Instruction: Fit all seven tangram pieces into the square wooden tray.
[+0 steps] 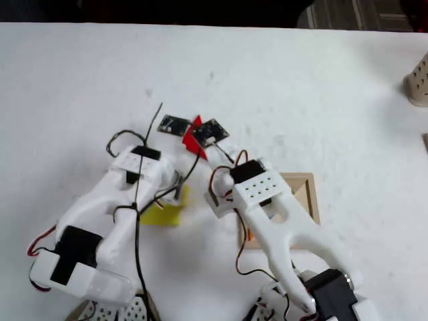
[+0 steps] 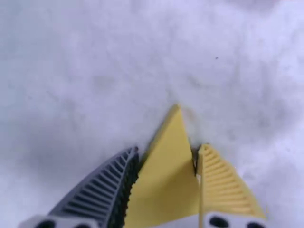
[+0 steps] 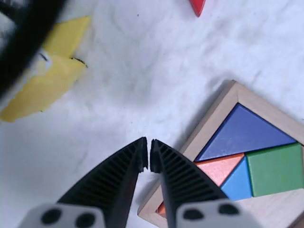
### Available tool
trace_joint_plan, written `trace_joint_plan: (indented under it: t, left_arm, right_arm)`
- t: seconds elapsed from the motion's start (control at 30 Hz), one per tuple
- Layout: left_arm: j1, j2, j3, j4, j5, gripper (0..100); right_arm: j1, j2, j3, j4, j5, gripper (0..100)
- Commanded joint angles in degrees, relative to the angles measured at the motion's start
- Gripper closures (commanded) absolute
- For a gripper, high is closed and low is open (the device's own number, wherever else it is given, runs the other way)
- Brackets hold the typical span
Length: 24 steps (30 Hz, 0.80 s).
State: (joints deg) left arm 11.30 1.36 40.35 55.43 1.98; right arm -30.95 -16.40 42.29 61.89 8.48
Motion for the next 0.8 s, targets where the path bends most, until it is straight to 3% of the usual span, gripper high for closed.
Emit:
trace_joint_plan:
  t: [0.0, 0.27, 0.43, 0.77]
  left_arm:
    - [-2.42, -2.07, 0.79, 1.85, -9.85, 80]
    - [-8.22, -24.84, 12.84, 1.93, -33.93, 66]
    - [-9.71, -36.88, 20.22, 2.99, -47.03, 66]
    - [-5.41, -33.36, 20.57, 1.85, -48.26, 66]
  right_arm:
    - [0.31, -3.12, -0.35, 0.13, 0.7, 98.1]
    - [0.31, -2.95, -0.35, 0.04, 0.79, 98.1]
    - [0.31, -2.77, -0.35, -0.04, 0.79, 98.1]
    - [0.13, -2.68, -0.26, -0.04, 0.79, 98.1]
